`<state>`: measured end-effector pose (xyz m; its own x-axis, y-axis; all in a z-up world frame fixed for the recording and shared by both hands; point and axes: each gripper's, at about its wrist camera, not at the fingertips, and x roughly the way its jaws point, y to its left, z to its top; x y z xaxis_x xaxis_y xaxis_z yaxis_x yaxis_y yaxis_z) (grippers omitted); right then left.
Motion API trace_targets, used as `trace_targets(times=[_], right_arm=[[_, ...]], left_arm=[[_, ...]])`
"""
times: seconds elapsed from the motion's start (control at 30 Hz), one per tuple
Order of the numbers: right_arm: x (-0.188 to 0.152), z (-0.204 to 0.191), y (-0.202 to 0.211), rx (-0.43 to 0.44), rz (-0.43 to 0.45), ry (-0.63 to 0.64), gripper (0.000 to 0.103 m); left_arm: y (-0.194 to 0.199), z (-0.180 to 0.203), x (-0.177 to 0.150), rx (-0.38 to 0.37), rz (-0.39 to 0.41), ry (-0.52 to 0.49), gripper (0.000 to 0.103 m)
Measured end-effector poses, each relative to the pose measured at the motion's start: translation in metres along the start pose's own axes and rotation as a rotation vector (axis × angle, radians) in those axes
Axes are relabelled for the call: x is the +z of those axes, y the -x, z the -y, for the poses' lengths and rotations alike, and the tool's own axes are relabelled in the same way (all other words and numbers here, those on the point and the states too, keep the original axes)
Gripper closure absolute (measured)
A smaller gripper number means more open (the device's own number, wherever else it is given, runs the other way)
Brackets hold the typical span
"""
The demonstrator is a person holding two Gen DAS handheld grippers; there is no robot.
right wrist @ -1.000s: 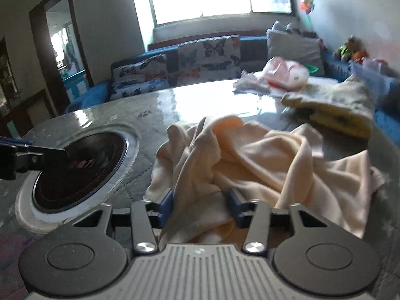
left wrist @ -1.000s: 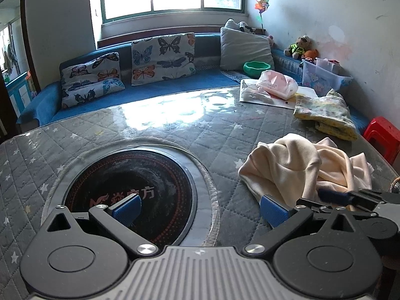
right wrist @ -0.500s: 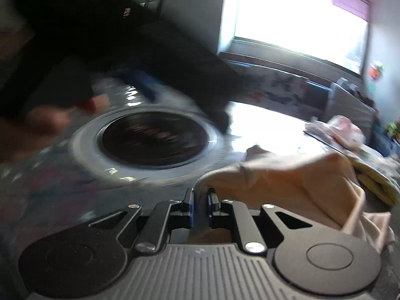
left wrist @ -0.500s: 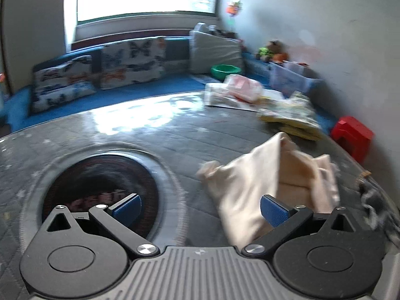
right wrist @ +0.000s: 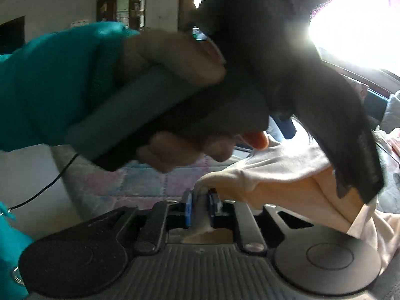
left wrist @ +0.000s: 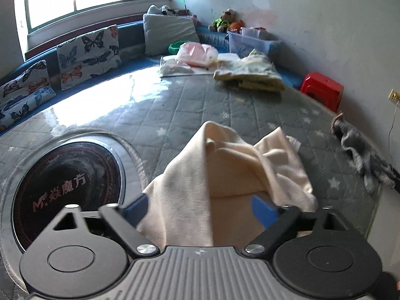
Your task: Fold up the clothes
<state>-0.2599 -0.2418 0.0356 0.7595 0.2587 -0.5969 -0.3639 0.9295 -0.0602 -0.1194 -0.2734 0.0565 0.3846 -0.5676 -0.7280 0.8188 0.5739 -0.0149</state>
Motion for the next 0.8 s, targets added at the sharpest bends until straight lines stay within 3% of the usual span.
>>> trace_targets(times=[0.03,0.1,0.17,0.3,0.43,0.6,0.8], right_arm=[[0.001,-0.001,0.002,-0.005,0.006,0.003,0.087],[0.003,-0.002,0.006,-0.011,0.009,-0.001,0.086],[0.005,0.001,0.012,-0.009,0.017,-0.019,0.082],[0.011,0.020,0.030,-0.030,0.058,-0.093,0.076],[0.016,0.047,0.041,-0.165,0.076,-0.153,0.068],[0.017,0.086,0.027,-0.381,0.030,-0.219,0.068],[0.001,0.128,0.010,-0.439,-0.050,-0.346,0.069]], left_arm=[[-0.001,-0.002,-0.001,0.006,-0.006,0.004,0.028],[-0.004,-0.007,-0.003,0.014,-0.017,0.010,0.047],[-0.004,-0.013,-0.005,0.014,-0.027,0.023,0.059],[0.001,-0.028,-0.008,0.015,-0.018,0.056,0.079],[0.009,-0.040,-0.010,0.029,-0.003,0.077,0.083],[0.013,-0.044,-0.014,0.038,0.003,0.080,0.080],[0.011,-0.039,-0.014,0.048,0.012,0.054,0.069]])
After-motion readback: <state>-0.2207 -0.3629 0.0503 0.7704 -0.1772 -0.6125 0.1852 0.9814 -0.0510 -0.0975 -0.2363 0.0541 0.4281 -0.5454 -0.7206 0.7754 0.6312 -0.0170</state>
